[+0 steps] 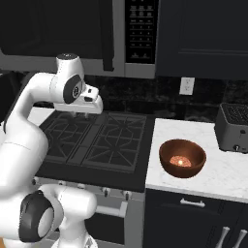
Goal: Open the microwave, place the bowl with waffle inside the microwave, then close the microwave door and turn it on.
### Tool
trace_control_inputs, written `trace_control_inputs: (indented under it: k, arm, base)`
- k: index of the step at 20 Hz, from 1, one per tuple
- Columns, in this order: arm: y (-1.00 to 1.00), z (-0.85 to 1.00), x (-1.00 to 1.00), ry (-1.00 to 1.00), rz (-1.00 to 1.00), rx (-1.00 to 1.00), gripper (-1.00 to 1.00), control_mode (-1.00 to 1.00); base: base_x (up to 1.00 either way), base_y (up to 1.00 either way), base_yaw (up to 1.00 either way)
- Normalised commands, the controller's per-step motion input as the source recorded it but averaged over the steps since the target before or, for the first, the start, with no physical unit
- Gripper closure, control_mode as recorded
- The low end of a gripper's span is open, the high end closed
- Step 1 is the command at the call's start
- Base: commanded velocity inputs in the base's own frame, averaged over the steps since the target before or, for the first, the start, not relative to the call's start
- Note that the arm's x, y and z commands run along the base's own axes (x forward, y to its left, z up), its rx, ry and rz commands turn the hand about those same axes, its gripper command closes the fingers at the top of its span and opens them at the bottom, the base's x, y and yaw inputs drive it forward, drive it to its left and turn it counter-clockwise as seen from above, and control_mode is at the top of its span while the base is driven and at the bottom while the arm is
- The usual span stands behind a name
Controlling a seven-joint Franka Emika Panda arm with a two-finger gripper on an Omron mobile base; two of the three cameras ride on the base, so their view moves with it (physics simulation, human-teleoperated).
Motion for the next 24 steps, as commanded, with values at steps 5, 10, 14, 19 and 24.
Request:
trace_control_inputs:
  k: [5,10,14,19,24]
  arm:
    - [0.00,0.26,-0.71,-0.33,-0.02,0.00,-1.00,-1.00]
    - [-0.04,0.72,-0.72,-0.77,-0.08,-0.03,-1.00,-1.00]
    - [0.00,0.87,0.05,-0.89,0.00,-0.06,-1.00,-1.00]
    - [-0.39,0.66,0.64,-0.65,-0.01,-0.09,-1.00,-1.00]
    - [-0.61,0.05,0.45,0.00,-0.02,0.02,-1.00,-1.00]
  base:
    - [0.00,0.00,0.00]
    - [0.00,0.00,0.00]
    - [0.00,0.00,0.00]
    - [0.00,0.00,0.00]
    - [0.00,0.00,0.00]
